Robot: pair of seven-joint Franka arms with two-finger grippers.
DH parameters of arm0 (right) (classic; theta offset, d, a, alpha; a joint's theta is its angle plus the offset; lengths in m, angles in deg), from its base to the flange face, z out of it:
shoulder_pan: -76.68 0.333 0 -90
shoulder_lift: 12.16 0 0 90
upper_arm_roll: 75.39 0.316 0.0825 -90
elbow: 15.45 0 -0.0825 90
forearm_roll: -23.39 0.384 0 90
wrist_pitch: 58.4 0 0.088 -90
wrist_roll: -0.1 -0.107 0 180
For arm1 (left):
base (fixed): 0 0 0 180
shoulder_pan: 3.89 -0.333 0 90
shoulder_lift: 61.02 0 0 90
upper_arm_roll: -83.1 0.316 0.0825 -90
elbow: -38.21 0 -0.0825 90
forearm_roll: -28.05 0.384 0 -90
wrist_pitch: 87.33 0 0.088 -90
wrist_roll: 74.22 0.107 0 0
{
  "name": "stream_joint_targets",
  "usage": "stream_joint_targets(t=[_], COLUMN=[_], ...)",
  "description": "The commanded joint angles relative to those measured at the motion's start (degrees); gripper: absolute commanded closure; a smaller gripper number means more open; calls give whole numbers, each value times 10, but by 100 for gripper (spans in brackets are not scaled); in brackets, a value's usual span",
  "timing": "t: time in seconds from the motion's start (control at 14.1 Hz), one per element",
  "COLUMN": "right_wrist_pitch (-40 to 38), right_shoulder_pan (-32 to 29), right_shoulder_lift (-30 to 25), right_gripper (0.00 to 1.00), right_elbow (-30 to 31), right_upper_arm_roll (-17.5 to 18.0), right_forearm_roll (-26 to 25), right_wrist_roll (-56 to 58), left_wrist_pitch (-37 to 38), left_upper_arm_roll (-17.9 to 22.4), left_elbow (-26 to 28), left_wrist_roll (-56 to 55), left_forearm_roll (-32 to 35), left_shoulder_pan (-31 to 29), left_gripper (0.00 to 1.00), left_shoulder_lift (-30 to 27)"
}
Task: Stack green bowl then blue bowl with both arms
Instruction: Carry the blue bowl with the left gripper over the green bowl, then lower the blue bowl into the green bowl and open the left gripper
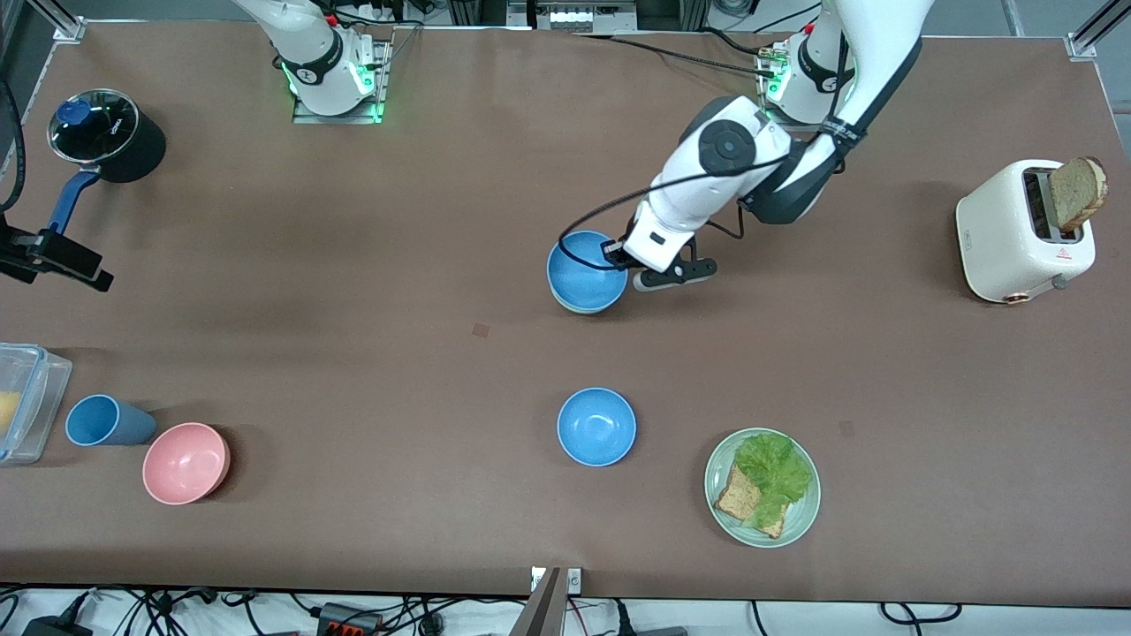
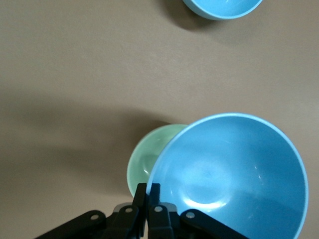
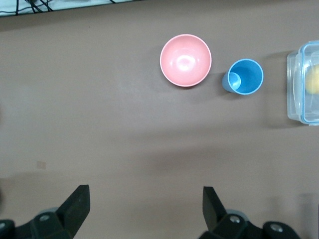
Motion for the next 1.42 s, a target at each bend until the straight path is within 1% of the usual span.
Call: stream_joint_targets(t=[0.0, 0.14, 0.28, 0.36, 0.43, 0.57, 0.92, 0.99, 1.14, 1.28, 1.35], right_wrist_pitch=[-6, 21, 64, 71, 71, 69, 46, 44, 44, 43, 43], right_shoulder_pan=[-11, -11, -10, -9, -8, -6, -7, -7, -7, -7, -7], right_shoulder_lift=[-33, -65, -101, -112, -116, -120, -118, -118, -118, -118, -117], right_gripper=[0, 0, 0, 0, 0, 0, 0, 0, 0, 0, 0], right_elbow=[42, 95, 157, 175, 181, 181, 166, 166, 166, 166, 166], right_upper_arm_roll=[6, 6, 6, 6, 6, 10, 10, 10, 10, 10, 10], right_forearm_roll=[-8, -9, -16, -16, -16, -35, -37, -36, -36, -35, -35], right_wrist_roll=[26, 38, 35, 30, 31, 31, 40, 39, 31, 29, 29], left_wrist_pitch=[-24, -27, -29, -29, -29, -29, -37, -37, -32, -28, -27], left_upper_arm_roll=[3, 2, 3, 3, 3, 2, 3, 3, 4, 2, 2], left_elbow=[14, 13, 14, 13, 13, 14, 15, 18, 19, 20, 20], left_wrist_roll=[-49, -87, -114, -134, -149, -170, -169, -169, -173, -180, -183], left_forearm_roll=[67, 111, 145, 168, 187, 231, 236, 242, 242, 243, 243], left_shoulder_pan=[10, 20, 31, 33, 37, 32, 32, 30, 20, 11, 9], left_gripper=[99, 99, 99, 99, 99, 99, 98, 95, 70, 58, 55], left_shoulder_lift=[5, 20, 36, 38, 46, 52, 54, 55, 55, 52, 50])
